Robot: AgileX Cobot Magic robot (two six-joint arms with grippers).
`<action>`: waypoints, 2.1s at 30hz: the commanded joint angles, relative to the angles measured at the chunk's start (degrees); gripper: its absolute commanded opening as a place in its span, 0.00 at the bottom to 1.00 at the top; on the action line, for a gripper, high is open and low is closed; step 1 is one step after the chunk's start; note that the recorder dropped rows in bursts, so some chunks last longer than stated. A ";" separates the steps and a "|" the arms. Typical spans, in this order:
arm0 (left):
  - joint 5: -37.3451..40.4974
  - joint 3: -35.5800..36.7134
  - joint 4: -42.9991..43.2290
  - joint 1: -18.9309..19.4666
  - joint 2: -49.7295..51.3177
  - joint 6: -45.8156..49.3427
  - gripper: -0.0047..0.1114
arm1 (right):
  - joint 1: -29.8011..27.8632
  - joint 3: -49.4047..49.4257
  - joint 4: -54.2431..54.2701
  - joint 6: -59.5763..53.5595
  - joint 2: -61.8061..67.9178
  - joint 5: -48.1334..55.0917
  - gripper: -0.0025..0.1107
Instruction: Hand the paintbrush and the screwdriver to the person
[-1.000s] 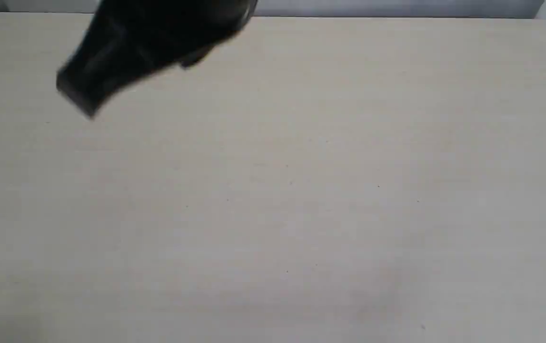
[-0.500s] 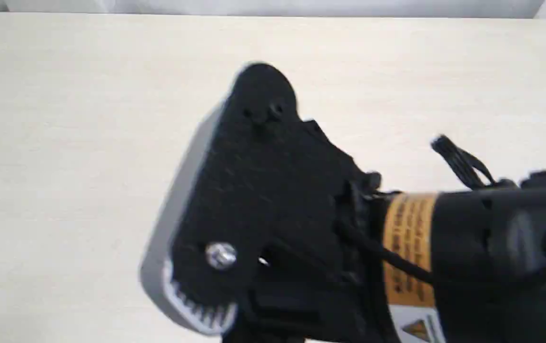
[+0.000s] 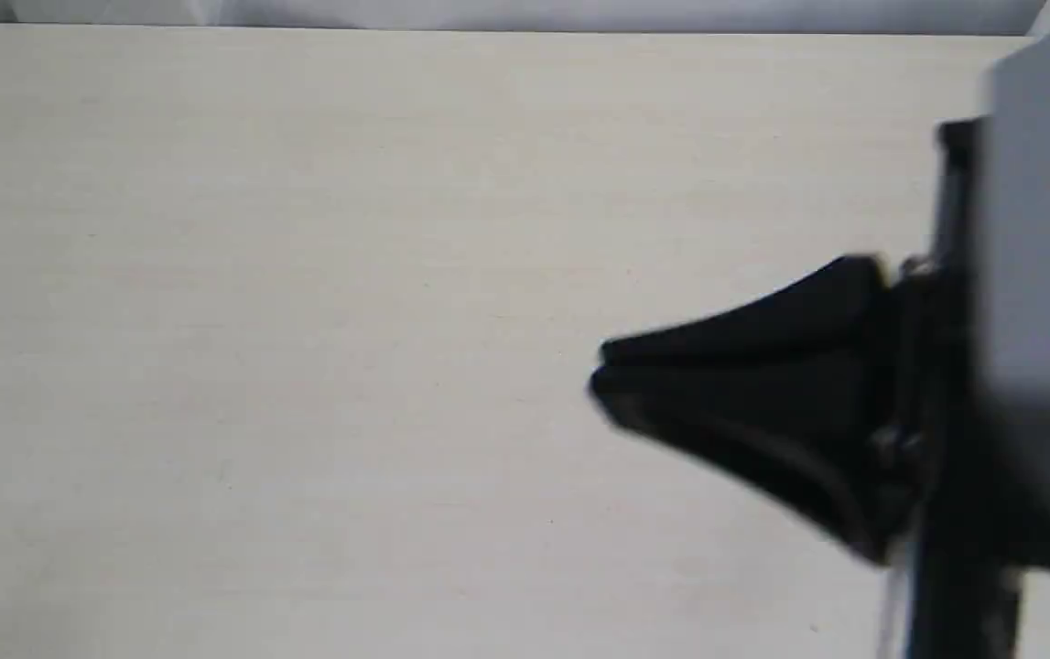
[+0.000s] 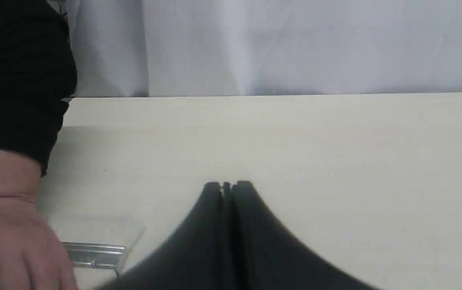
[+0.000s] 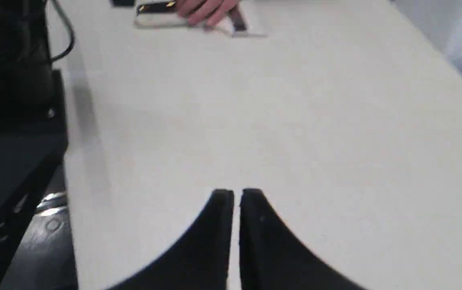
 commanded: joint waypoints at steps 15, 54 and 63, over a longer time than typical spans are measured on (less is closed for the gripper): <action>-0.37 0.12 -0.12 -0.47 -0.14 -0.12 0.04 | -53.28 17.76 2.44 0.13 -35.37 -22.54 0.06; -0.40 0.12 -0.03 -0.47 -0.14 -0.12 0.04 | -75.25 40.12 13.29 -9.57 -47.73 -18.02 0.06; -0.40 0.12 -0.03 -0.47 -0.14 -0.12 0.04 | -75.25 43.15 12.46 -8.00 -47.73 -19.84 0.06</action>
